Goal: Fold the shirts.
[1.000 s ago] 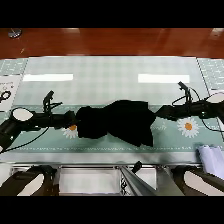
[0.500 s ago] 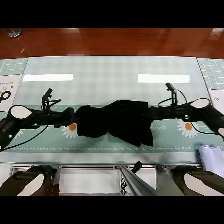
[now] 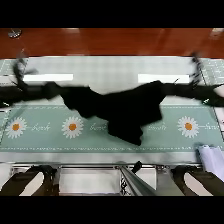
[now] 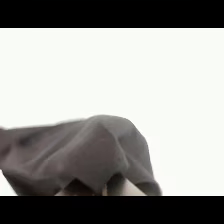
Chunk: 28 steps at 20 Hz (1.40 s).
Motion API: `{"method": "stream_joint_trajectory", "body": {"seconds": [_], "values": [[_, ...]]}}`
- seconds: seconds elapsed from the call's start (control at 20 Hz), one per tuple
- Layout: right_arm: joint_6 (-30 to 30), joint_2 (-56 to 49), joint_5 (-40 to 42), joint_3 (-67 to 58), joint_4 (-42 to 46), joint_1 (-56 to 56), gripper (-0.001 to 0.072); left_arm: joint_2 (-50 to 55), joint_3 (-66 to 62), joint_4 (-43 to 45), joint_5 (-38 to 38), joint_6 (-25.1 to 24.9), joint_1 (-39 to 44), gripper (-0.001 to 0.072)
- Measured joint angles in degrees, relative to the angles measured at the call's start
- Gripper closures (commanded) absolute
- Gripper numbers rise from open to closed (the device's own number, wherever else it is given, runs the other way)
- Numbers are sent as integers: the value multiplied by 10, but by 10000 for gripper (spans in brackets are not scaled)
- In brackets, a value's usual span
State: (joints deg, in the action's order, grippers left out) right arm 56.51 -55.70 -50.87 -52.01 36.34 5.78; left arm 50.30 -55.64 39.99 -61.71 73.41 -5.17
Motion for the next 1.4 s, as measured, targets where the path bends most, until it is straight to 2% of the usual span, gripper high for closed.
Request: {"method": "stream_joint_trajectory", "body": {"seconds": [0.35,0.5,0.65,0.8,0.95,1.1,1.2,1.4], "values": [[84,78,-45,-311,44,38,680,-32,-375,-37,1,-19,-17,681],[119,85,-64,-406,49,41,680,-35,-489,-46,8,-19,-18,681],[153,87,-118,-460,59,42,680,-38,-554,-45,5,-21,-18,681],[191,87,-207,-480,101,42,680,-41,-580,0,-39,-16,-18,681],[221,83,-312,-481,172,42,680,-37,-577,84,-137,15,-18,681],[242,73,-395,-422,219,35,680,-31,-523,141,-236,36,-18,681],[251,64,-402,-351,236,10,680,-26,-461,161,-268,44,-18,681],[265,6,-287,-212,280,-82,680,-5,-320,180,-270,31,-18,681]]}}
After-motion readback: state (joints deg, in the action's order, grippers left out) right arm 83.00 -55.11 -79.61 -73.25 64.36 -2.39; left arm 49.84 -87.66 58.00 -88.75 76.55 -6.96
